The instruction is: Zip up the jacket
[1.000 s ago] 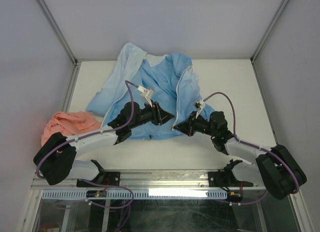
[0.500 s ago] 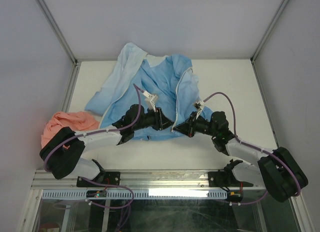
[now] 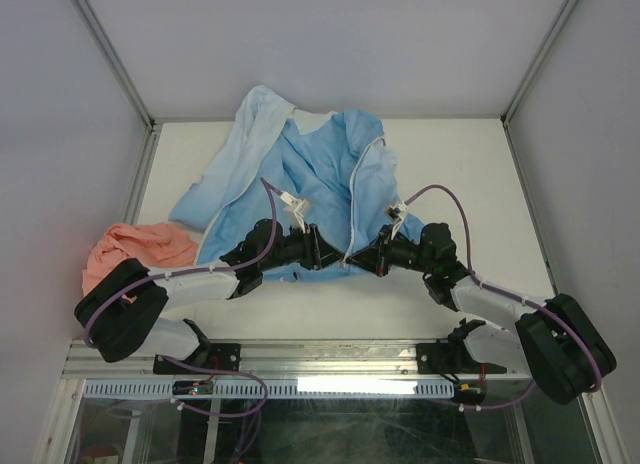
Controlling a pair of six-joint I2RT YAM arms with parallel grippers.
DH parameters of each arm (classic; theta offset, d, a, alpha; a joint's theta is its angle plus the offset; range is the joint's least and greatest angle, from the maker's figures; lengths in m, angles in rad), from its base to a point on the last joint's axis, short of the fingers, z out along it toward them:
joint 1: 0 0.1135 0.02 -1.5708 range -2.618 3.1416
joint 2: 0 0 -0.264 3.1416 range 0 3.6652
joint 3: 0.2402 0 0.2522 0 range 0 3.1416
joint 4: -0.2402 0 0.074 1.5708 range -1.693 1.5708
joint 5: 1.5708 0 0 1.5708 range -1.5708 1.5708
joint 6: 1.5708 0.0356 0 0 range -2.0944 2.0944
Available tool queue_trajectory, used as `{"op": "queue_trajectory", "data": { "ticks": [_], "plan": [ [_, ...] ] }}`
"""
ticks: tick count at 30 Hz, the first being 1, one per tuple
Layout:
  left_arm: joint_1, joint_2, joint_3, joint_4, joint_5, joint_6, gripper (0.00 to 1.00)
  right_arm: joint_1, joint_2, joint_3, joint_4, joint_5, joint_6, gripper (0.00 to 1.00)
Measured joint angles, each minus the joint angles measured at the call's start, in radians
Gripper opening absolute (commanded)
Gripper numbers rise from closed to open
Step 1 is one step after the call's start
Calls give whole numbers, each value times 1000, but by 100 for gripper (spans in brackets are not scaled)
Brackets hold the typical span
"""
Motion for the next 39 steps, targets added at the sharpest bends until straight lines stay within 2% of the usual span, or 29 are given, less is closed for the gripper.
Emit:
{"op": "queue_trajectory", "data": {
  "ticks": [7,15,19,25,30,32,35,37,39],
  "plan": [
    [-1,-102,-79,22,-35,-9,45,-1,0,1,0,1,3,0],
    [-1,-106,-86,67,-22,16,41,-1,0,1,3,-2,6,0],
    [-1,-52,-70,76,-5,37,33,-1,0,1,10,-4,11,0],
    [-1,20,-34,88,45,48,13,-3,0,1,14,-4,11,0],
    [-2,27,-29,98,69,57,11,-10,1,1,13,-2,11,0],
    [-6,27,-34,98,67,57,14,-16,1,1,11,-3,11,0],
    [-13,23,-51,74,60,57,25,-21,1,5,-9,-3,8,0],
    [-15,-2,-65,-21,35,59,36,-27,1,22,-20,-2,2,0],
    [-20,-51,-65,-146,-15,68,42,-29,1,37,-26,0,-9,0]
  ]
}}
